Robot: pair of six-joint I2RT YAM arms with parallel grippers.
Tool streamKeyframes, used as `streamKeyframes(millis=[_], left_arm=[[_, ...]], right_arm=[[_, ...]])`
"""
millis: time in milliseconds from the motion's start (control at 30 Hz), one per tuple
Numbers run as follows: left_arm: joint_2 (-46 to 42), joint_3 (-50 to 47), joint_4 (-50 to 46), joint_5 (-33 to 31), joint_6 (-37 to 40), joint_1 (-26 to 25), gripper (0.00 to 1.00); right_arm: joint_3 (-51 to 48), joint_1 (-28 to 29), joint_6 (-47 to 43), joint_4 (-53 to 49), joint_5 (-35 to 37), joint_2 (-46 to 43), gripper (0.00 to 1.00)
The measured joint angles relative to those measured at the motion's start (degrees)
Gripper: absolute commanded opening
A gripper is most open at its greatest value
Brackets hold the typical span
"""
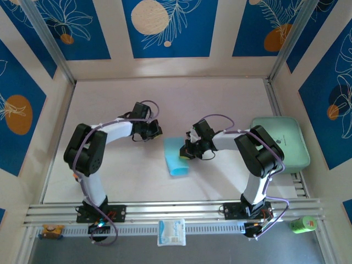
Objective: Fold a paper plane with a square sheet of paper (pick it up from the middle)
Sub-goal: First fold the square sheet of paper in half at the center of the table.
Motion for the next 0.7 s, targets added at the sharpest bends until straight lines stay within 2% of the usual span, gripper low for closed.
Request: streamKeyframes(millis=[133,267,700], left_arm=[[-3.91,-6.97,5.99,3.56,-2.78,-3.96,0.00],[-4.24,-12.94,11.96,6.34,-6.43,-6.91,0.00],[-4.24,-16.70,16.68,6.40,-8.46,-7.23,0.00]], right_arm=[[-0.09,0.00,0.17,-0.04,0.09,-0.11,0.00],[-0.33,0.00,0.17,0.00,0.11,-0.28,0.00],[-0.70,0.00,0.20,0.59,0.13,-0.44,0.00]])
